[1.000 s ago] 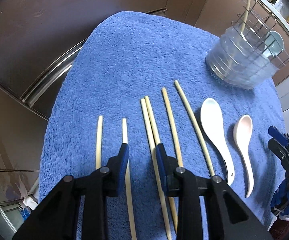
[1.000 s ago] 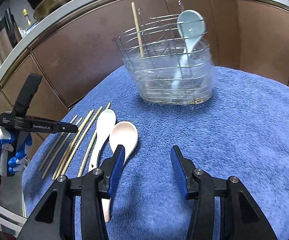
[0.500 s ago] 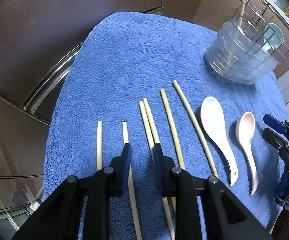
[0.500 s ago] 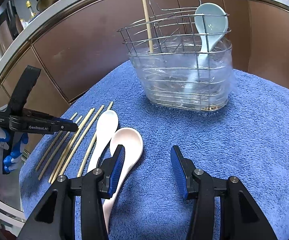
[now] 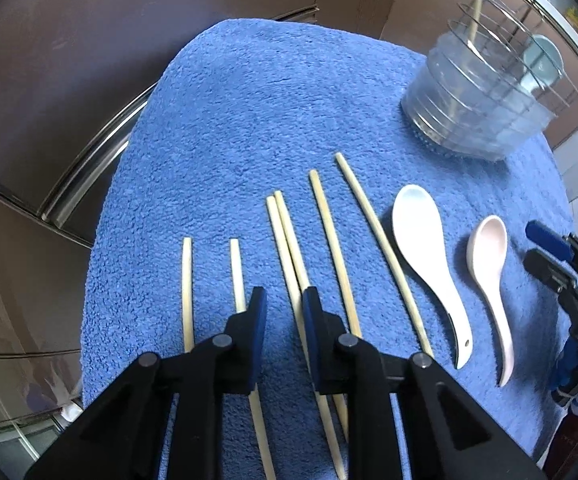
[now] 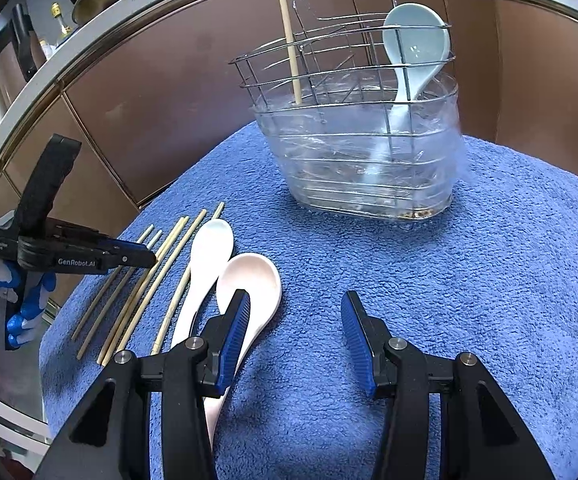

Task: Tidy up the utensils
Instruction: 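Grasp another chopstick with the left tool while the right tool grasps the pink spoon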

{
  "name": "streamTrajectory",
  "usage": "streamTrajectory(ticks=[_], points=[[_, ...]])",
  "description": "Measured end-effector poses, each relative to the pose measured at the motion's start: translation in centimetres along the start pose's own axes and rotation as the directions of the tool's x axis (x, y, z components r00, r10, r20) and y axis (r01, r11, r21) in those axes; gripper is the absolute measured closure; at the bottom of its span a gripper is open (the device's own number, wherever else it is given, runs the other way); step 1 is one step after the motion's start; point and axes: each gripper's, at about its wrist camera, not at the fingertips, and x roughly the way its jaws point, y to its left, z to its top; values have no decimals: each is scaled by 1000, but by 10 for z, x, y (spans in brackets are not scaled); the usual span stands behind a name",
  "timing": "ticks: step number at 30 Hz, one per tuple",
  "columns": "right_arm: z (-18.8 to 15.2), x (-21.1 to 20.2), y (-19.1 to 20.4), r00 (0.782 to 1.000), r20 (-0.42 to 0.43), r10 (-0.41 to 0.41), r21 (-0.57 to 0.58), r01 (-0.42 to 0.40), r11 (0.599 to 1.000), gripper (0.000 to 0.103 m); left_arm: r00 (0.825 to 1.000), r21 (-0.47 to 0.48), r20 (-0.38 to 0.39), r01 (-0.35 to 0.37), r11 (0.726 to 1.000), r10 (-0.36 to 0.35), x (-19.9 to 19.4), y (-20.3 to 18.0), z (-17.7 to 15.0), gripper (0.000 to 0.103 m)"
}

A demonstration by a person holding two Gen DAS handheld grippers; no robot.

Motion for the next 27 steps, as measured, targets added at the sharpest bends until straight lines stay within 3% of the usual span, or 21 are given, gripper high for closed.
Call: streamTrajectory(ticks=[6,10,16,21,27], points=[[7,9,2,1000,-23,13,-19,-14,1000,56,999,-35,-22,33,999,-33,5,8,2,86],[12,16,2,999,-29,16,-21,-17,1000,56,999,-1,-32,15,1000,-15,9,-1,2,86],[19,26,4,997,-59,41,-39,-43,998,56,998,-27,-55,26,999,-28,10,2,10,86],[36,41,6,989,-122,84,-55,-91,994,63,996,-23,-87,21,1000,-23,14,1,23,87],[48,70,6,961,-253,109,-86,-135,987,75,995,-25,-100,1,1000,-3,20,1,40,94]])
